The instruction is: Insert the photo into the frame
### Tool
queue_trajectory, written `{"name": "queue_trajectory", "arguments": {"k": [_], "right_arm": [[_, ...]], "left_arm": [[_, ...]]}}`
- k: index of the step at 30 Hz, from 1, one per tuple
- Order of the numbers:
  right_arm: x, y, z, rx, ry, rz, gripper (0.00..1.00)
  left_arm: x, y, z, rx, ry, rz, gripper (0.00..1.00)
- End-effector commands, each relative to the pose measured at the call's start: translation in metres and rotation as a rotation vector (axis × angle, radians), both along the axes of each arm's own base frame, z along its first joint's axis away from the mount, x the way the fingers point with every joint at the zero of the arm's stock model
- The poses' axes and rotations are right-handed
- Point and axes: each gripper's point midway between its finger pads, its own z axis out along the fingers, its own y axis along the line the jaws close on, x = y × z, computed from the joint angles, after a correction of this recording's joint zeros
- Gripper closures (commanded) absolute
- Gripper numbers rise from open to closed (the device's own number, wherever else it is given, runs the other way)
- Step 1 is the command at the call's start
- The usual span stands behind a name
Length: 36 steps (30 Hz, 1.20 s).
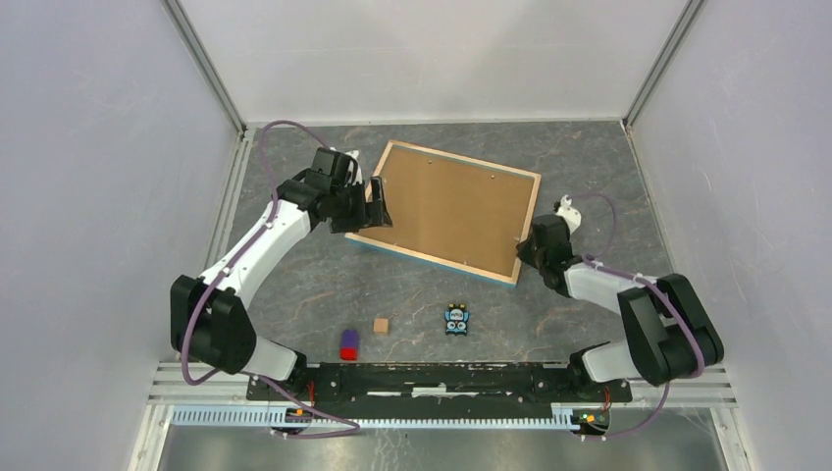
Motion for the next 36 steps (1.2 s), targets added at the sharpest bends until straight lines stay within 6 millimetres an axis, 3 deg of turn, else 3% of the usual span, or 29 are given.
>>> {"name": "queue_trajectory", "arguments": {"k": [1,5,9,11,14,18,24,29,33,35,36], "right_arm": [[-0.024,0.032,-0.001,0.193,0.0,-0.122,0.83],[-0.029,0.081,0.019,0.276,-0.063,0.025,0.53],[-0.037,0.115,0.034,0.299,-0.105,0.223,0.39],[-0.04,0.119,0.039,0.279,-0.122,0.293,0.39],[-0.042,0.106,0.045,0.175,-0.149,0.326,0.38],[-0.037,0.076,0.064,0.006,-0.186,0.276,0.37],[-0.034,0.037,0.09,-0.171,-0.24,0.189,0.32],[-0.034,0.026,0.097,-0.227,-0.267,0.175,0.31],[-0.033,0.021,0.1,-0.275,-0.254,0.185,0.31],[-0.029,0.015,0.104,-0.303,-0.258,0.169,0.31],[-0.027,0.013,0.107,-0.311,-0.262,0.156,0.31]], "left_arm": [[-0.016,-0.033,0.013,-0.256,0.071,0.072,0.1],[-0.03,-0.046,-0.004,-0.439,0.163,0.229,0.1],[-0.031,-0.057,-0.026,-0.584,0.217,0.373,0.12],[-0.031,-0.061,-0.037,-0.576,0.234,0.414,0.12],[-0.029,-0.07,-0.053,-0.522,0.238,0.468,0.13],[-0.024,-0.079,-0.075,-0.488,0.249,0.566,0.23],[-0.026,-0.08,-0.105,-0.429,0.299,0.727,0.29],[-0.016,-0.087,-0.125,-0.309,0.328,0.704,0.32],[-0.025,-0.071,-0.146,-0.172,0.35,0.71,0.44],[-0.029,-0.064,-0.153,-0.091,0.364,0.674,0.59],[-0.032,-0.061,-0.157,-0.039,0.379,0.64,0.62]]}}
